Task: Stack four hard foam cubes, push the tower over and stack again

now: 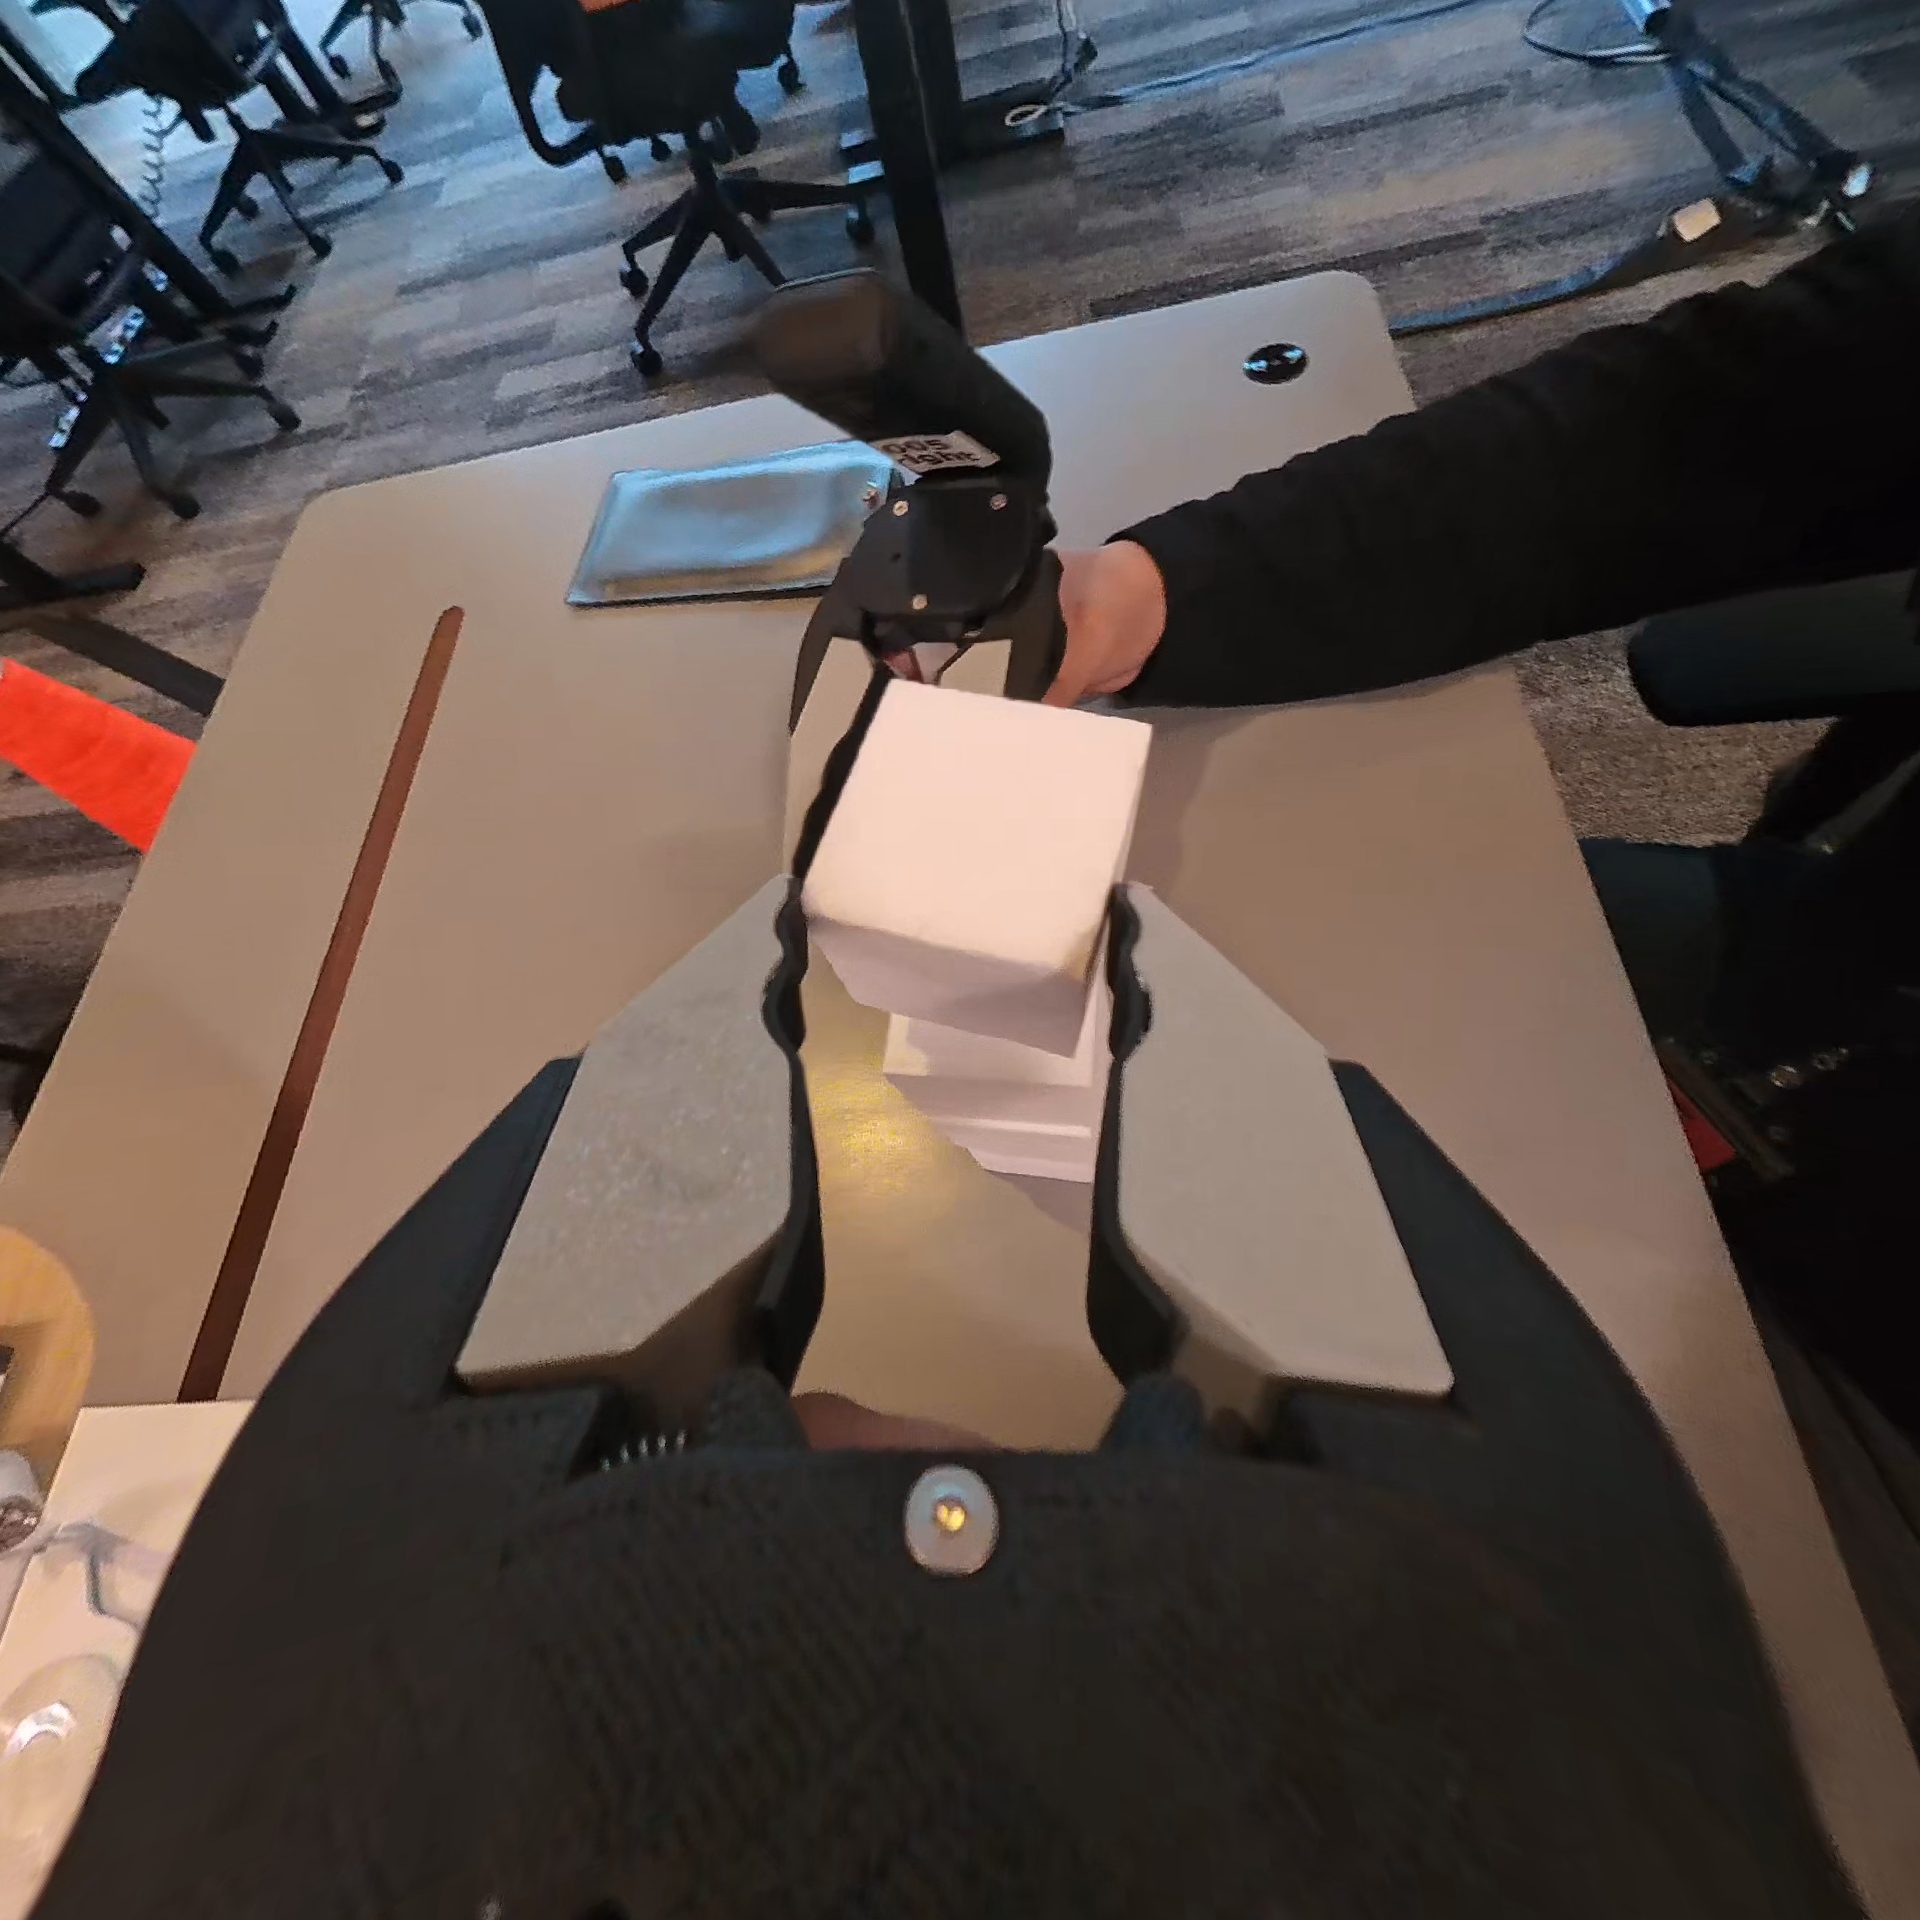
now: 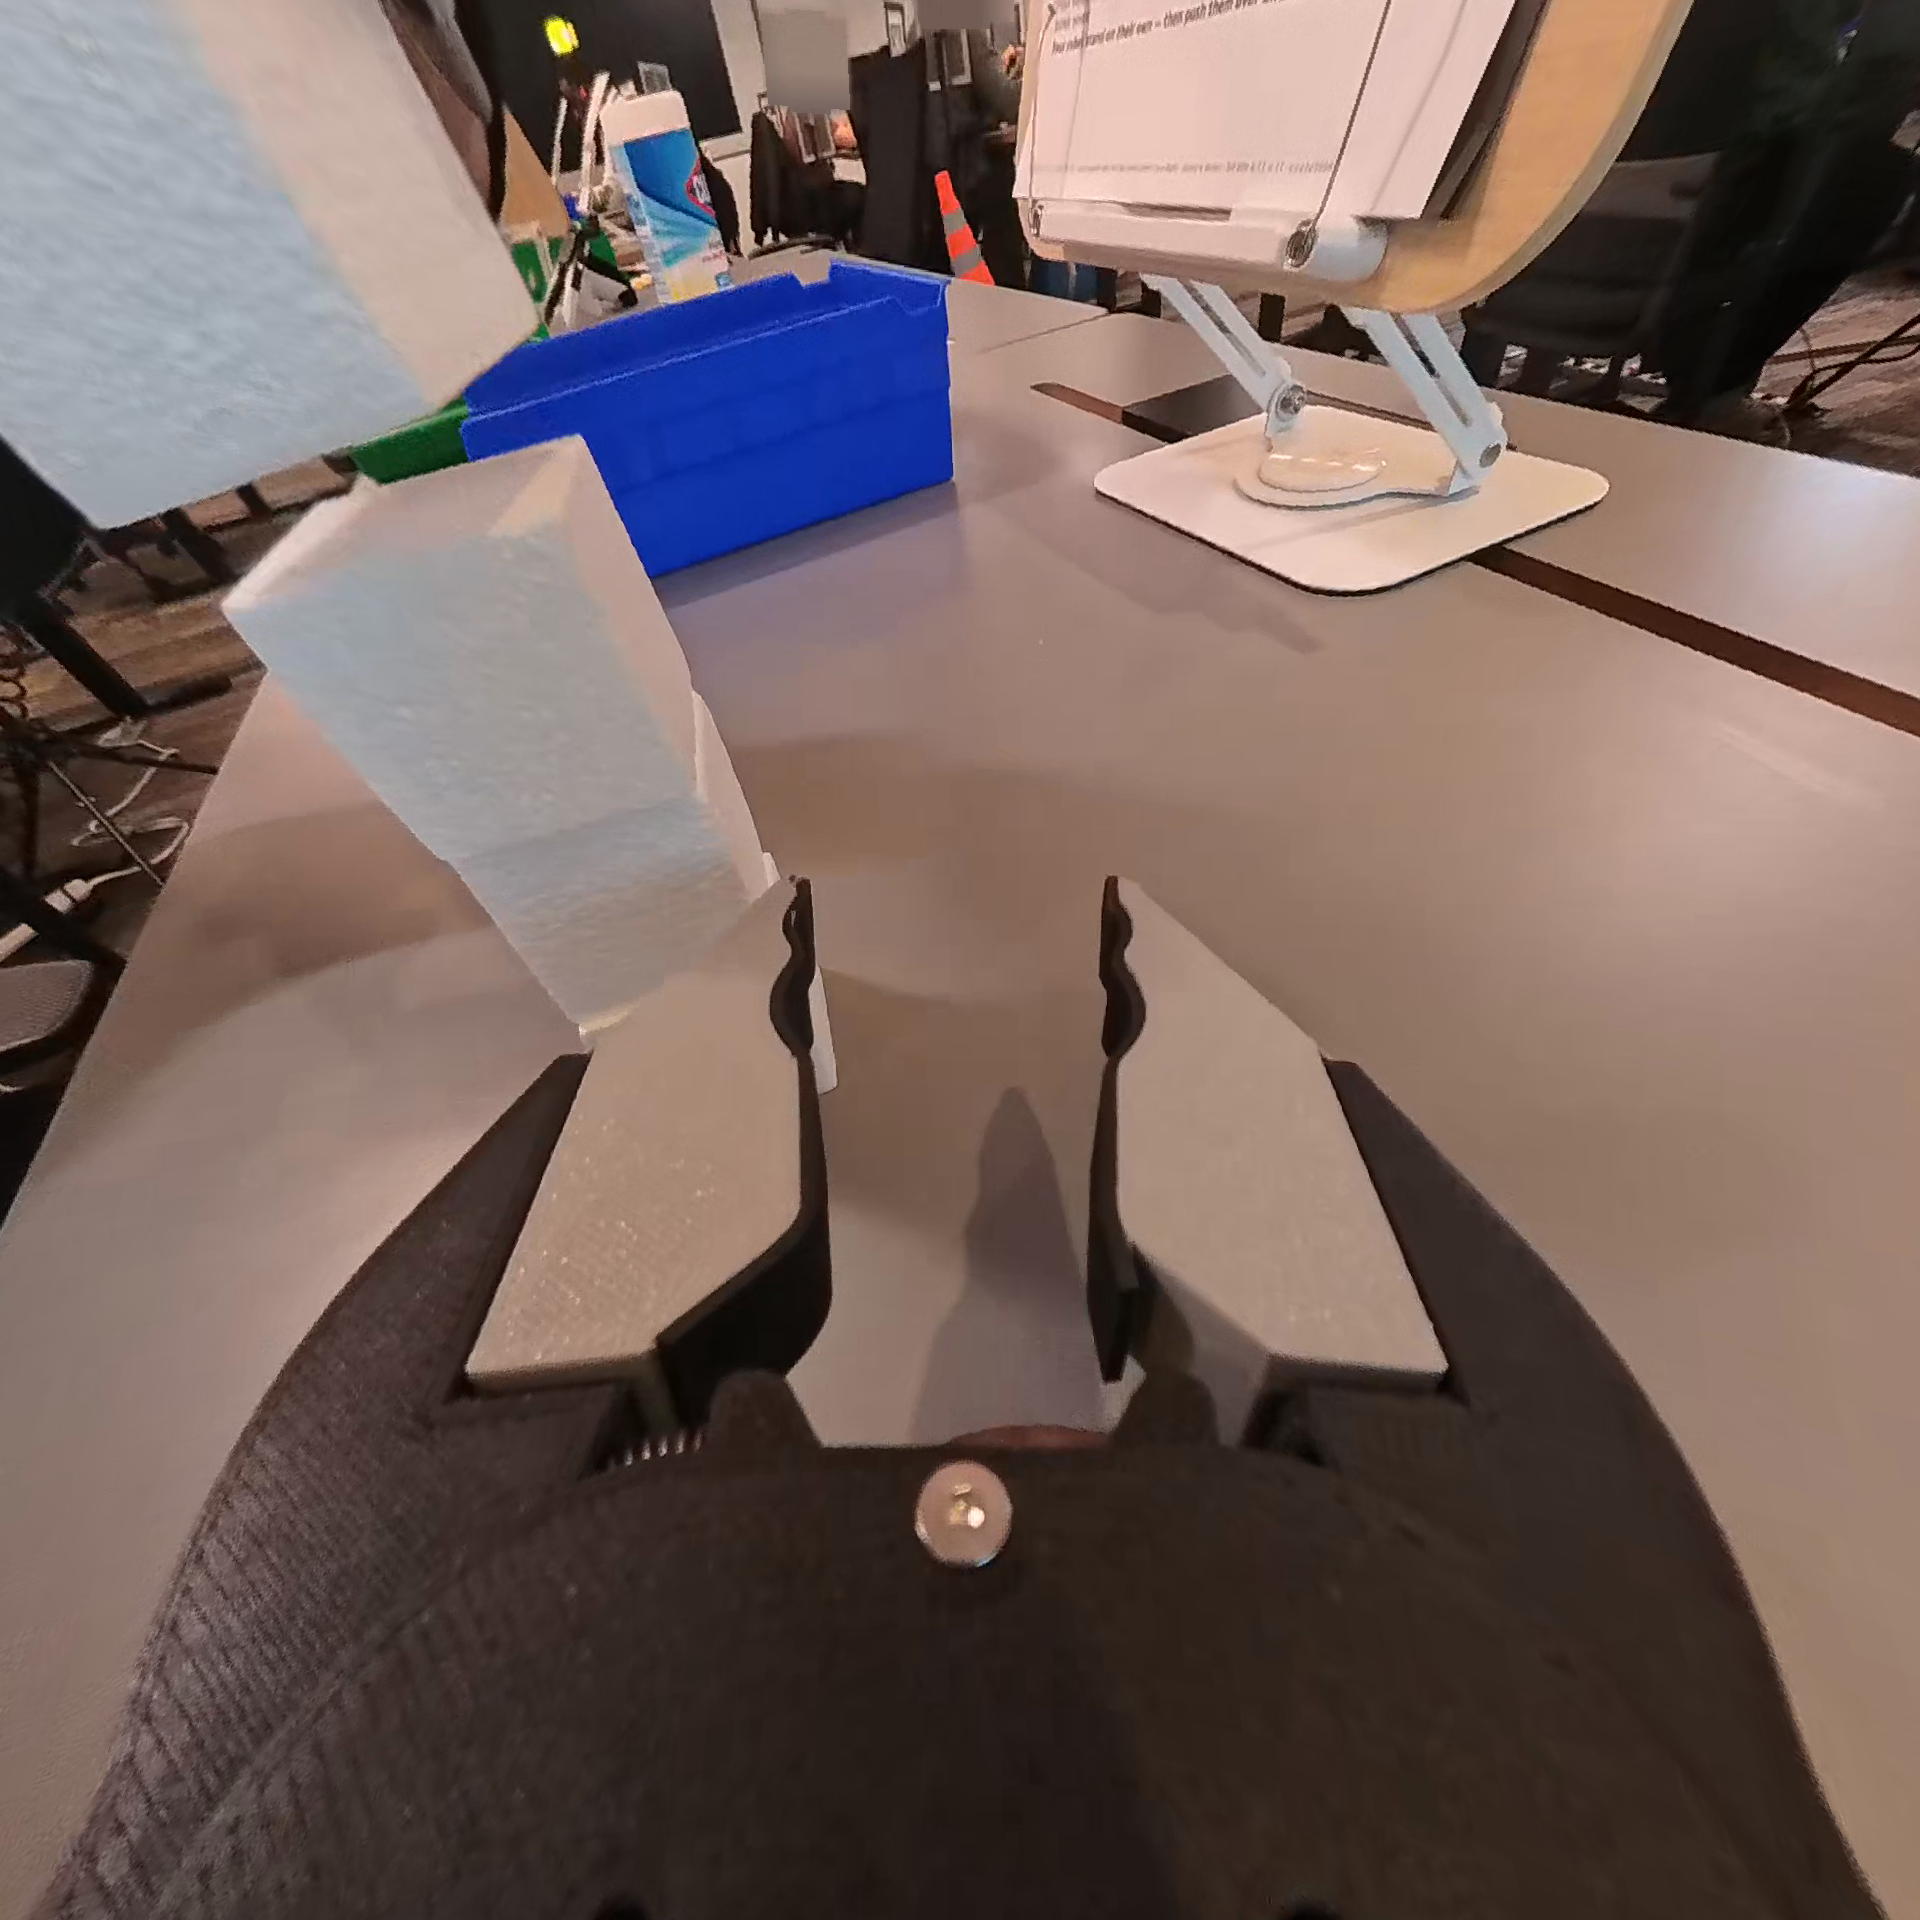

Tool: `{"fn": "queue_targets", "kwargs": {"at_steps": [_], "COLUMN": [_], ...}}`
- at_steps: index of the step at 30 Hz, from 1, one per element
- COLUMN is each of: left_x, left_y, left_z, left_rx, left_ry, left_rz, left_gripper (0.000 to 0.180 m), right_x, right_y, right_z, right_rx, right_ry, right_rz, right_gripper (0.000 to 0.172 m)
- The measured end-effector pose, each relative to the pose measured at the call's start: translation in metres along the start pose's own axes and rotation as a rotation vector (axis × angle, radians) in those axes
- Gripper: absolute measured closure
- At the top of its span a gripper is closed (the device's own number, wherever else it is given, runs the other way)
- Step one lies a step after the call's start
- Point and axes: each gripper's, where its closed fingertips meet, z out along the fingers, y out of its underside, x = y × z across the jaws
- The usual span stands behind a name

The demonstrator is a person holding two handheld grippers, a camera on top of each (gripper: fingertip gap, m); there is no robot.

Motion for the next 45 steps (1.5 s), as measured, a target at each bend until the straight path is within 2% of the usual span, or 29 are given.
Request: {"fn": "queue_targets", "kwargs": {"at_steps": [4, 10, 28, 45], "left_x": [-0.005, -0.001, -0.003, -0.001], "left_y": [0.005, 0.006, 0.006, 0.008], "left_z": [-0.001, -0.002, -0.002, 0.002], "left_rx": [-0.026, -0.071, -0.120, -0.124], "left_ry": [-0.033, -0.072, -0.128, -0.125], "left_rz": [-0.097, -0.153, -0.160, -0.171], "left_gripper": [0.124, 0.124, 0.124, 0.124], "right_x": [0.001, 0.004, 0.000, -0.001], "right_y": [-0.005, -0.012, -0.020, -0.024], "right_z": [-0.003, -0.008, -0.013, -0.016], "right_rx": [0.018, 0.062, 0.092, 0.105], "right_ry": [0.002, -0.010, -0.025, -0.030], "right_rz": [0.002, 0.036, 0.036, 0.037], "right_gripper": [0.119, 0.119, 0.119, 0.119]}}
